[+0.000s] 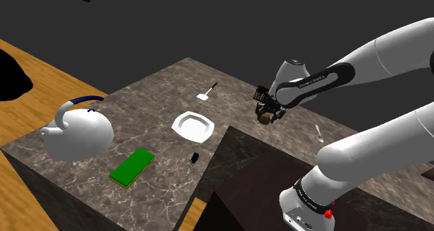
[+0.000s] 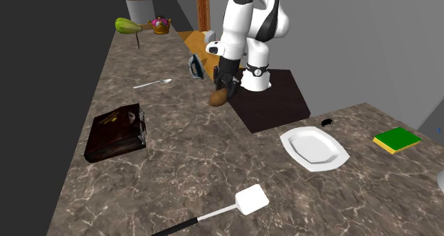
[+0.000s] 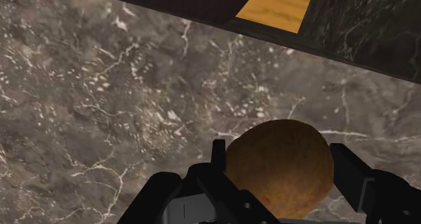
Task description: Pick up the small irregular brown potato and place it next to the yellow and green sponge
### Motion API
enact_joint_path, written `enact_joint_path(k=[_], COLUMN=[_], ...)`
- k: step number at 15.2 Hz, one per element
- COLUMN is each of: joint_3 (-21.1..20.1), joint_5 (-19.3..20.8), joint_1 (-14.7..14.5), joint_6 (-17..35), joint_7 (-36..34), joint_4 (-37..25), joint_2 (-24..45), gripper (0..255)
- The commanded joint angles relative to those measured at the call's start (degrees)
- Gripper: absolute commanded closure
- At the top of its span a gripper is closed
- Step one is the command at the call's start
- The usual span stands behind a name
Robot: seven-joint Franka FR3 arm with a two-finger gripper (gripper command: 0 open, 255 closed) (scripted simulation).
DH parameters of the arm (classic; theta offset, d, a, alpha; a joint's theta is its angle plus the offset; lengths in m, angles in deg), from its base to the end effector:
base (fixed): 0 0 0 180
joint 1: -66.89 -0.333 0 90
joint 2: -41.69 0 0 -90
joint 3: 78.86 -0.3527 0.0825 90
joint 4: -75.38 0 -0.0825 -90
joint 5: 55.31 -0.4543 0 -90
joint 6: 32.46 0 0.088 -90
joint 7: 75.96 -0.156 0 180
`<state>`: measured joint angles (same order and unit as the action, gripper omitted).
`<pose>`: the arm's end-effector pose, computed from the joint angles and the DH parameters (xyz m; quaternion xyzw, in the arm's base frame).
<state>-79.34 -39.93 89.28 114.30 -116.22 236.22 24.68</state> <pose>0.3759 -0.1550 0.2253 0.9051 -0.4174 0.0372 0.0724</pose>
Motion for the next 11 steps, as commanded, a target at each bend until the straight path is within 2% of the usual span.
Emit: enact_joint_path(k=[1,11], joint_3=[0.17,0.62], joint_5=[-0.72,-3.22], joint_1=[-0.34,-1.62], joint_6=[-2.01,-12.09], joint_7=[0.70,3.30], joint_4=[-0.44,-3.50], joint_2=[-1.56,-8.70], gripper=[255,255])
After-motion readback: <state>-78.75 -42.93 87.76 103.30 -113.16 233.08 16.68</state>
